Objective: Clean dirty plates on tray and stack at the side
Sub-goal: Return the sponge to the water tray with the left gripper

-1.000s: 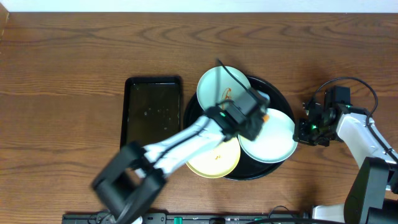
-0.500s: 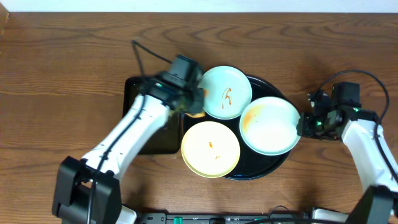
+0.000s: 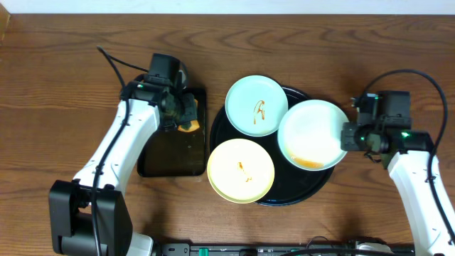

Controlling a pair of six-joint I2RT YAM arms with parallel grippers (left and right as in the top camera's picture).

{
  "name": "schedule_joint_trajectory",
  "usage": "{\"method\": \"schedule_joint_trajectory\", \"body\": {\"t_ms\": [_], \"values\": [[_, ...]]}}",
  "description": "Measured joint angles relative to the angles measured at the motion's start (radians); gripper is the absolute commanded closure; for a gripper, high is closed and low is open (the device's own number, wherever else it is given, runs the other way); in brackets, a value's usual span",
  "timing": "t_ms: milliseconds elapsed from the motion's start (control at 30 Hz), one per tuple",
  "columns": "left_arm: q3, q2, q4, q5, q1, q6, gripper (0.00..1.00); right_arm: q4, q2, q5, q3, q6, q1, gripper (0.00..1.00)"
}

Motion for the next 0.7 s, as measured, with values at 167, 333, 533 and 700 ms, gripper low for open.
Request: {"method": "schedule_joint_trajectory", "body": {"t_ms": [167, 333, 533, 700], "values": [[0.000, 0.000, -0.016, 0.000, 0.011, 0.000, 0.93, -0.043, 0.029, -0.006, 0.006, 0.053, 0.045, 0.99], [0.000, 0.000, -0.023, 0.000, 0.011, 0.000, 0.93, -0.014, 0.111, -0.035, 0.006, 0.098, 0.015, 0.99], [0.000, 0.000, -0.037, 0.000, 0.011, 0.000, 0.92, -0.022, 0.180, -0.190, 0.006, 0.116, -0.067, 0.99], [0.000, 0.000, -0.038, 0.000, 0.011, 0.000, 0.93, -0.053, 0.196, -0.269, 0.006, 0.108, -0.082, 0.99]]}}
